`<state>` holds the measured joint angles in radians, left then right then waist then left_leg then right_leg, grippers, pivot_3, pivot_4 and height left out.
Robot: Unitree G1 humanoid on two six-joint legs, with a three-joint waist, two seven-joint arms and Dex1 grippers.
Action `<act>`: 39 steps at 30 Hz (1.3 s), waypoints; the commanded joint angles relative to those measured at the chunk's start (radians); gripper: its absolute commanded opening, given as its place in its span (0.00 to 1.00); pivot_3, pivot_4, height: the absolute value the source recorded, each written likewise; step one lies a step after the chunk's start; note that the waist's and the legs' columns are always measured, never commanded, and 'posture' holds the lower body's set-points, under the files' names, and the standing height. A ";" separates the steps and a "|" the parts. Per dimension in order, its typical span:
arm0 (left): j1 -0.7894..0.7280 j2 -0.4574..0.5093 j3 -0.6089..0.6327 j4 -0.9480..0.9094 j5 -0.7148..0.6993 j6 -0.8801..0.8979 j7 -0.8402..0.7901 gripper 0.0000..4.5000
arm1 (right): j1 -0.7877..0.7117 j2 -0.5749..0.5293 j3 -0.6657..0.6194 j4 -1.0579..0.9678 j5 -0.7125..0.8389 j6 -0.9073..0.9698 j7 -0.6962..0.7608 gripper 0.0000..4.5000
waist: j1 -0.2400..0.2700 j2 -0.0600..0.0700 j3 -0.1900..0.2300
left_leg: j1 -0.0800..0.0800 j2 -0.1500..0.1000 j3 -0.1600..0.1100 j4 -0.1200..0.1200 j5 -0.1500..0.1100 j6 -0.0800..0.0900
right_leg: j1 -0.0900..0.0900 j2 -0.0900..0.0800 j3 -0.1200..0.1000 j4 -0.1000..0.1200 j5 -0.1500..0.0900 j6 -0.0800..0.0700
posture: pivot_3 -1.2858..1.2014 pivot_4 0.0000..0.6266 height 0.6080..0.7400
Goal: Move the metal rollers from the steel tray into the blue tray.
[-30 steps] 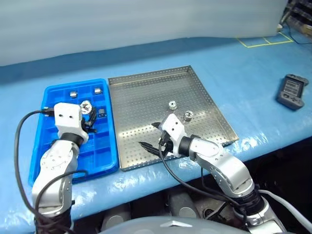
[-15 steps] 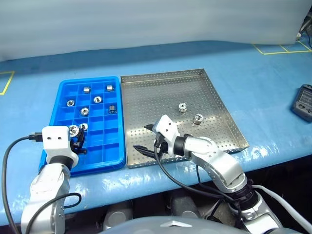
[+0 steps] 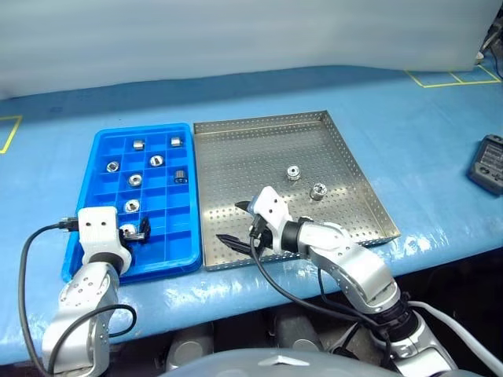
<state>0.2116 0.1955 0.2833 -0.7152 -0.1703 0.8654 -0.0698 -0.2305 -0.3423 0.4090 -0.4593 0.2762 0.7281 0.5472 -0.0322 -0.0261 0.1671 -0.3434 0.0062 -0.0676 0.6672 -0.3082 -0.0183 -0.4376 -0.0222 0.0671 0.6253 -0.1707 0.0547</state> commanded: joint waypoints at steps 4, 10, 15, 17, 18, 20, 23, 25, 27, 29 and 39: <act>-0.033 0.022 -0.046 -0.027 -0.031 -0.180 -0.094 1.00 | 0.007 -0.007 -0.033 -0.058 0.002 -0.006 -0.016 1.00 | -0.006 0.000 0.000 | 0.000 0.000 0.000 0.000 0.000 0.000 | 0.000 0.000 0.000 0.000 0.000 0.000 | 0.51 0.24 1.00; -0.064 0.057 -0.128 -0.015 -0.057 -0.295 -0.196 1.00 | 0.025 -0.014 -0.059 -0.080 -0.003 0.005 -0.047 1.00 | -0.013 0.000 0.000 | 0.000 0.000 0.001 0.000 0.000 0.000 | 0.000 0.000 0.000 0.000 0.000 0.000 | 0.49 0.24 1.00; -0.067 0.106 -0.231 -0.008 -0.085 -0.336 -0.307 1.00 | 0.062 -0.022 -0.094 -0.116 -0.010 0.022 -0.093 1.00 | -0.033 0.000 0.000 | -0.001 0.000 0.001 0.000 0.000 0.000 | 0.000 0.000 0.001 0.000 0.000 0.000 | 0.47 0.24 1.00; -0.066 0.125 -0.250 -0.004 -0.101 -0.339 -0.337 1.00 | 0.082 -0.017 -0.123 -0.131 -0.017 0.032 -0.127 1.00 | -0.045 0.000 0.000 | -0.001 0.000 0.001 0.000 0.000 0.000 | 0.000 0.000 0.001 0.000 0.000 0.000 | 0.47 0.24 1.00; -0.067 0.132 -0.256 -0.002 -0.108 -0.339 -0.348 1.00 | 0.091 -0.014 -0.139 -0.136 -0.020 0.037 -0.144 1.00 | -0.051 0.000 0.000 | -0.001 0.000 0.002 0.000 0.000 0.000 | -0.001 0.000 0.001 0.000 0.000 0.000 | 0.47 0.24 1.00; -0.071 0.144 -0.270 0.004 -0.123 -0.338 -0.371 1.00 | 0.113 -0.012 -0.179 -0.143 -0.030 0.046 -0.179 1.00 | -0.060 0.000 0.000 | -0.001 0.000 0.002 0.000 0.000 0.000 | -0.001 0.000 0.001 0.000 0.000 0.000 | 0.46 0.24 1.00; -0.082 0.157 -0.293 0.020 -0.133 -0.348 -0.400 1.00 | 0.134 -0.006 -0.231 -0.142 -0.055 0.069 -0.242 1.00 | -0.073 0.000 0.000 | 0.000 0.000 0.002 0.000 0.000 0.000 | -0.001 0.000 0.002 0.001 0.000 0.000 | 0.45 0.24 1.00; -0.086 0.161 -0.305 0.029 -0.135 -0.359 -0.410 1.00 | 0.137 0.004 -0.252 -0.137 -0.066 0.080 -0.273 1.00 | -0.084 0.000 0.000 | 0.000 0.000 0.003 0.000 0.000 0.000 | -0.001 0.000 0.002 0.001 0.000 0.000 | 0.45 0.24 1.00; -0.090 0.165 -0.319 0.039 -0.138 -0.373 -0.425 1.00 | 0.125 0.032 -0.277 -0.116 -0.088 0.103 -0.330 1.00 | -0.095 0.000 0.000 | 0.000 0.000 0.003 0.000 0.000 0.000 | -0.001 0.001 0.002 0.001 0.000 0.000 | 0.44 0.24 1.00; -0.095 0.170 -0.332 0.047 -0.140 -0.381 -0.440 1.00 | 0.100 0.075 -0.305 -0.082 -0.101 0.131 -0.385 1.00 | -0.106 0.000 0.000 | -0.001 0.001 0.003 0.000 0.000 0.000 | -0.001 0.001 0.003 0.001 0.000 0.000 | 0.44 0.24 1.00; -0.093 0.184 -0.380 0.060 -0.145 -0.421 -0.491 1.00 | -0.026 0.180 -0.367 0.104 -0.156 0.183 -0.507 1.00 | -0.137 0.001 0.000 | -0.002 0.000 0.004 0.000 0.000 0.000 | -0.002 0.001 0.004 0.001 0.000 0.001 | 0.45 0.24 1.00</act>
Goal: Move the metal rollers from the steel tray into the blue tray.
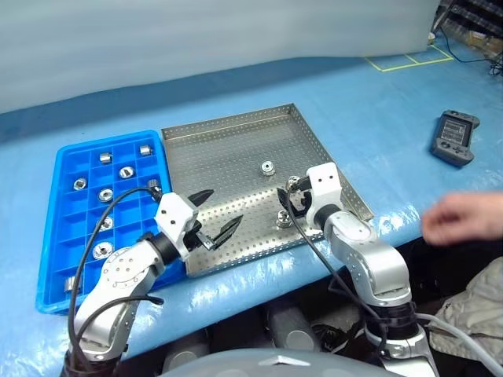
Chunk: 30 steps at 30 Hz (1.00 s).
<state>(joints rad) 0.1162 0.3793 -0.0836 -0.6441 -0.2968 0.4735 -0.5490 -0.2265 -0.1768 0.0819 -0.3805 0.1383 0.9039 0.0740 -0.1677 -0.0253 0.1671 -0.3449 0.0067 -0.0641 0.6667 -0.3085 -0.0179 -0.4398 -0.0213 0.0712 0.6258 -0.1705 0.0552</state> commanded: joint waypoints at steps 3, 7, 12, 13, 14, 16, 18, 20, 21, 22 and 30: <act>0.022 -0.009 -0.032 -0.015 -0.018 -0.038 -0.009 1.00 | -0.056 0.031 -0.065 0.073 -0.018 0.010 -0.043 1.00 | -0.004 0.000 0.000 | -0.001 0.000 0.000 0.000 0.000 0.000 | -0.001 0.000 0.000 0.000 0.000 0.001 | 0.46 0.24 1.00; 0.036 -0.015 -0.039 -0.020 -0.016 -0.034 0.009 1.00 | -0.065 0.032 -0.055 0.101 -0.020 0.007 -0.030 1.00 | -0.004 0.000 0.000 | -0.001 0.000 0.000 0.000 0.000 0.000 | -0.002 0.000 0.000 0.000 0.001 0.001 | 0.47 0.24 1.00; 0.047 -0.014 -0.045 -0.027 -0.021 -0.024 0.020 1.00 | -0.067 0.041 -0.039 0.113 -0.021 0.003 -0.020 1.00 | -0.003 0.001 0.000 | -0.001 0.000 0.000 0.000 0.000 0.000 | -0.001 0.000 0.001 0.000 0.001 0.001 | 0.47 0.24 1.00; 0.048 -0.014 -0.046 -0.028 -0.022 -0.024 0.023 1.00 | -0.068 0.042 -0.038 0.115 -0.022 0.002 -0.019 1.00 | -0.002 0.000 0.000 | -0.001 0.000 0.000 0.000 0.000 0.000 | -0.001 0.000 0.001 0.000 0.001 0.001 | 0.47 0.24 1.00; 0.049 -0.014 -0.047 -0.030 -0.023 -0.023 0.027 1.00 | -0.070 0.043 -0.036 0.119 -0.023 0.000 -0.018 1.00 | -0.001 0.000 0.000 | -0.001 0.000 0.000 0.000 0.000 0.000 | -0.001 0.000 0.001 0.000 0.001 0.001 | 0.47 0.24 1.00; 0.051 -0.013 -0.050 -0.033 -0.026 -0.021 0.034 1.00 | -0.073 0.044 -0.036 0.122 -0.025 -0.001 -0.017 1.00 | 0.001 0.000 0.000 | -0.001 0.000 0.000 0.000 0.000 0.000 | -0.001 0.000 0.001 0.000 0.001 0.001 | 0.47 0.24 1.00; 0.050 -0.012 -0.052 -0.036 -0.037 -0.008 0.036 1.00 | -0.076 0.045 -0.035 0.125 -0.025 -0.003 -0.014 1.00 | 0.004 0.001 0.000 | -0.001 0.000 0.000 0.000 0.000 0.000 | -0.001 0.000 0.001 0.000 0.001 0.001 | 0.47 0.24 1.00; 0.047 -0.010 -0.055 -0.041 -0.048 0.009 0.037 1.00 | -0.078 0.043 -0.030 0.129 -0.028 -0.006 -0.009 1.00 | 0.008 0.001 0.000 | -0.001 0.000 0.000 0.000 0.000 0.000 | -0.001 0.000 0.001 0.000 0.001 0.001 | 0.47 0.24 1.00; 0.046 -0.010 -0.055 -0.043 -0.050 0.015 0.039 1.00 | -0.079 0.043 -0.030 0.129 -0.029 -0.007 -0.008 1.00 | 0.011 0.001 0.000 | -0.001 0.000 0.000 0.000 0.000 0.000 | -0.001 0.000 0.001 0.000 0.001 0.001 | 0.47 0.24 1.00; 0.045 -0.010 -0.055 -0.045 -0.051 0.018 0.040 1.00 | -0.079 0.044 -0.030 0.130 -0.029 -0.007 -0.006 1.00 | 0.013 0.001 0.000 | -0.001 0.000 0.000 0.000 0.000 0.000 | -0.001 0.000 0.000 0.000 0.001 0.001 | 0.47 0.24 1.00; 0.031 -0.008 -0.060 -0.057 -0.056 0.047 0.050 1.00 | -0.083 0.050 -0.033 0.132 -0.033 -0.011 -0.001 1.00 | 0.025 0.001 0.000 | -0.001 0.000 0.000 0.000 0.000 0.000 | -0.002 0.000 0.001 0.000 0.001 0.001 | 0.47 0.24 1.00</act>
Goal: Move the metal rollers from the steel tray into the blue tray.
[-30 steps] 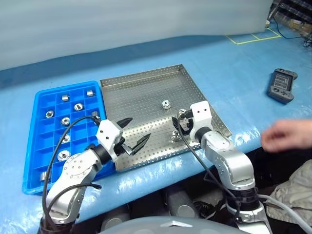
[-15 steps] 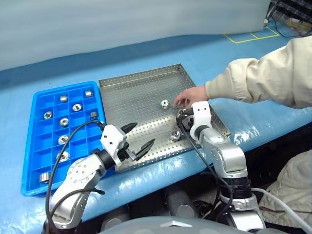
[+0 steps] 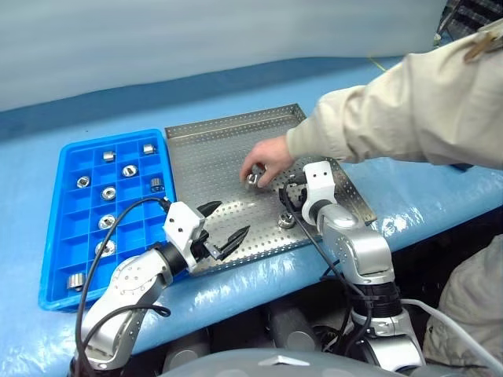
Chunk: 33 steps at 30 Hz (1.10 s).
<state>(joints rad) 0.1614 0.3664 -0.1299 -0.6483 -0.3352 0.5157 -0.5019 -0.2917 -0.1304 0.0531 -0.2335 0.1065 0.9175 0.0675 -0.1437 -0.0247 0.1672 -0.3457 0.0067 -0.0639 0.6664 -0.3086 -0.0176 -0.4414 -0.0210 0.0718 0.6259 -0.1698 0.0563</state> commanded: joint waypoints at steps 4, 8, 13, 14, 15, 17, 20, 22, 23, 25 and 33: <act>-0.019 0.004 -0.014 -0.058 -0.020 0.017 0.007 1.00 | -0.018 0.001 0.005 -0.034 0.010 -0.009 0.027 1.00 | 0.002 0.000 0.000 | 0.000 0.000 0.000 0.000 0.000 0.000 | 0.000 0.000 0.000 0.000 0.000 0.000 | 0.47 0.24 1.00; -0.021 0.003 -0.013 -0.063 -0.020 0.028 0.013 1.00 | -0.026 0.006 0.011 -0.054 0.023 0.005 0.051 1.00 | 0.003 0.000 0.000 | 0.000 0.000 0.000 0.000 0.000 0.000 | 0.000 0.000 0.000 0.000 0.000 0.000 | 0.48 0.24 1.00; -0.017 0.002 -0.013 -0.066 -0.020 0.029 0.021 1.00 | -0.053 0.023 0.031 -0.066 0.053 0.007 0.094 1.00 | 0.007 0.000 0.000 | 0.000 0.000 0.000 0.000 0.000 0.000 | 0.000 0.000 0.000 0.000 0.000 0.000 | 0.48 0.24 1.00; -0.016 0.002 -0.013 -0.066 -0.019 0.028 0.023 1.00 | -0.060 0.026 0.039 -0.065 0.059 0.003 0.107 1.00 | 0.009 0.000 0.000 | 0.000 0.000 0.000 0.000 0.000 0.000 | 0.000 0.000 0.000 0.000 0.000 0.000 | 0.48 0.24 1.00; -0.015 0.000 -0.012 -0.066 -0.020 0.026 0.025 1.00 | -0.068 0.026 0.048 -0.064 0.061 0.000 0.116 1.00 | 0.010 0.000 0.000 | 0.000 0.000 0.000 0.000 0.000 0.000 | 0.000 0.000 0.000 0.000 0.000 0.000 | 0.49 0.24 1.00; -0.010 -0.005 -0.010 -0.066 -0.020 0.024 0.032 1.00 | -0.092 0.031 0.070 -0.052 0.061 -0.012 0.131 1.00 | 0.014 0.000 0.000 | 0.000 0.000 0.000 0.000 0.000 0.000 | 0.000 0.000 0.000 0.000 0.000 0.000 | 0.49 0.24 1.00; -0.003 -0.006 -0.009 -0.069 -0.020 0.022 0.035 1.00 | -0.132 0.048 0.096 -0.014 0.057 -0.032 0.141 1.00 | 0.016 0.000 0.000 | 0.000 0.000 0.000 0.000 0.000 0.000 | 0.000 0.000 0.000 0.000 0.000 0.000 | 0.49 0.24 1.00; 0.004 -0.005 -0.008 -0.072 -0.021 0.022 0.036 1.00 | -0.156 0.055 0.125 0.023 0.041 -0.050 0.143 1.00 | 0.020 0.000 0.000 | 0.000 0.000 0.000 0.000 0.000 0.000 | 0.000 0.000 0.000 0.000 0.001 0.001 | 0.50 0.24 1.00; 0.009 -0.004 -0.008 -0.075 -0.022 0.021 0.036 1.00 | -0.167 0.061 0.140 0.044 0.034 -0.060 0.144 1.00 | 0.022 0.000 0.000 | 0.000 0.000 -0.001 0.000 0.000 0.000 | 0.000 0.000 -0.001 0.000 0.001 0.001 | 0.50 0.24 1.00; 0.018 -0.005 -0.006 -0.081 -0.020 0.020 0.043 1.00 | -0.184 0.069 0.163 0.084 0.019 -0.081 0.143 1.00 | 0.026 0.000 0.000 | 0.000 0.000 -0.001 0.000 0.000 0.000 | 0.000 0.000 -0.001 0.000 0.001 0.001 | 0.50 0.24 1.00; 0.047 -0.009 -0.005 -0.100 -0.017 0.014 0.065 1.00 | -0.201 0.085 0.166 0.229 -0.013 -0.163 0.143 1.00 | 0.051 0.000 0.000 | -0.001 0.000 -0.001 -0.001 0.000 0.000 | -0.001 -0.001 -0.001 0.000 0.003 0.000 | 0.52 0.24 1.00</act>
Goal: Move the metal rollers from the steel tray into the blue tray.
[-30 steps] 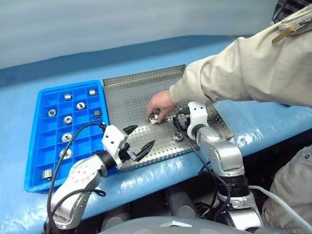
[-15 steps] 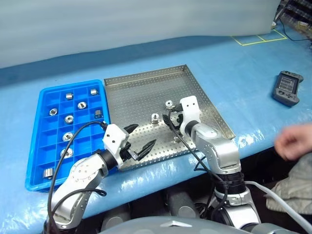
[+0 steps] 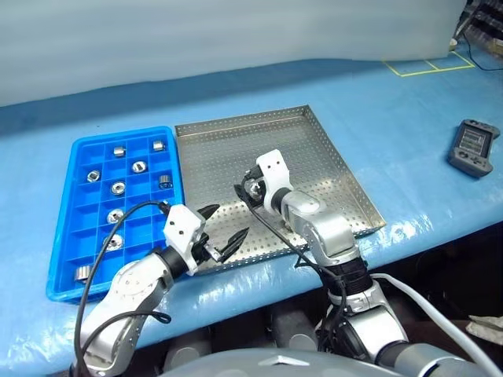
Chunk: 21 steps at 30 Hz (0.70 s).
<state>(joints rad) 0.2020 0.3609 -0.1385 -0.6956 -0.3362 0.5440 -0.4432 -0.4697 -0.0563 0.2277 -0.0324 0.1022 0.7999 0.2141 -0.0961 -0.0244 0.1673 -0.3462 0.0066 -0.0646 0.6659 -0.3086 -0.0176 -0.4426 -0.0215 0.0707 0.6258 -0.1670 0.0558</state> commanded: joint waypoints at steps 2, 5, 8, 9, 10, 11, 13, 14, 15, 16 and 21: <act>0.012 -0.004 0.002 -0.056 -0.016 -0.016 0.010 1.00 | -0.020 0.012 -0.010 0.059 -0.016 -0.063 -0.004 1.00 | 0.008 0.000 0.000 | 0.000 0.000 0.000 0.000 0.000 0.000 | 0.000 0.000 0.000 0.000 0.000 0.000 | 0.52 0.24 1.00; 0.018 -0.005 0.002 -0.059 -0.015 -0.019 0.013 1.00 | -0.012 0.021 -0.016 0.079 -0.013 -0.071 0.002 1.00 | 0.014 0.000 0.000 | 0.000 0.000 0.000 0.000 0.000 0.000 | 0.000 0.000 0.000 0.000 0.000 0.000 | 0.52 0.24 1.00; 0.024 -0.006 0.001 -0.060 -0.012 -0.023 0.015 1.00 | -0.001 0.022 -0.007 0.090 -0.022 -0.073 0.004 0.88 | 0.018 0.000 0.000 | 0.000 0.000 0.000 0.000 0.000 0.000 | 0.000 0.000 0.000 0.000 0.000 0.000 | 0.52 0.24 1.00; 0.027 -0.007 0.002 -0.060 -0.012 -0.025 0.016 1.00 | 0.003 0.023 -0.005 0.087 -0.022 -0.073 0.006 0.81 | 0.020 0.000 0.000 | 0.000 0.000 0.000 0.000 0.000 0.000 | 0.000 0.000 0.000 0.000 0.000 0.000 | 0.52 0.24 1.00; 0.030 -0.008 0.003 -0.061 -0.011 -0.027 0.018 1.00 | 0.006 0.023 -0.005 0.083 -0.020 -0.072 0.009 0.74 | 0.021 0.000 0.000 | 0.000 0.000 0.000 0.000 0.000 0.000 | 0.000 0.000 0.000 0.000 0.000 0.000 | 0.52 0.24 1.00; 0.033 -0.009 0.004 -0.061 -0.010 -0.030 0.021 1.00 | 0.009 0.025 -0.006 0.078 -0.017 -0.069 0.012 0.66 | 0.021 0.000 0.000 | 0.000 0.000 0.000 0.000 0.000 0.000 | 0.000 0.000 0.000 0.000 0.000 0.000 | 0.52 0.24 1.00; 0.045 -0.020 0.015 -0.060 -0.007 -0.044 0.037 1.00 | 0.013 0.027 -0.004 0.070 -0.017 -0.064 0.013 0.52 | 0.023 0.000 0.000 | 0.000 0.000 0.000 0.000 0.000 0.000 | 0.000 0.000 -0.001 0.000 0.000 0.000 | 0.53 0.24 1.00; 0.053 -0.027 0.023 -0.059 -0.006 -0.053 0.046 1.00 | 0.014 0.030 -0.001 0.064 -0.015 -0.060 0.015 0.44 | 0.024 0.000 0.000 | 0.000 0.000 0.000 0.000 0.000 0.000 | 0.000 0.000 -0.001 0.000 0.000 0.000 | 0.53 0.24 1.00; 0.059 -0.033 0.027 -0.059 -0.005 -0.058 0.054 1.00 | 0.013 0.033 0.003 0.060 -0.015 -0.059 0.018 0.38 | 0.024 0.000 0.000 | 0.000 0.000 0.000 0.000 0.000 0.000 | 0.000 0.000 -0.001 0.000 -0.001 -0.001 | 0.53 0.24 1.00; 0.065 -0.037 0.032 -0.059 -0.005 -0.063 0.059 1.00 | 0.009 0.038 0.011 0.057 -0.016 -0.060 0.020 0.38 | 0.026 0.000 0.000 | 0.000 0.000 0.000 0.000 0.000 0.000 | 0.000 0.000 -0.001 0.000 -0.001 -0.001 | 0.53 0.24 1.00; 0.108 -0.073 0.066 -0.068 0.011 -0.114 0.109 1.00 | -0.062 0.080 0.039 0.049 -0.012 -0.086 0.042 0.38 | 0.030 0.001 0.001 | 0.000 0.001 0.000 0.000 0.000 0.000 | 0.000 0.000 -0.001 0.001 -0.003 -0.002 | 0.55 0.24 1.00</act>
<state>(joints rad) 0.3058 0.2991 -0.0883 -0.7071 -0.3303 0.4707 -0.3533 -0.4760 0.0032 0.2614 0.0703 0.0823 0.7484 0.2436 -0.0662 -0.0234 0.1678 -0.3460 0.0074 -0.0650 0.6654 -0.3085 -0.0177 -0.4432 -0.0212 0.0696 0.6266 -0.1699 0.0541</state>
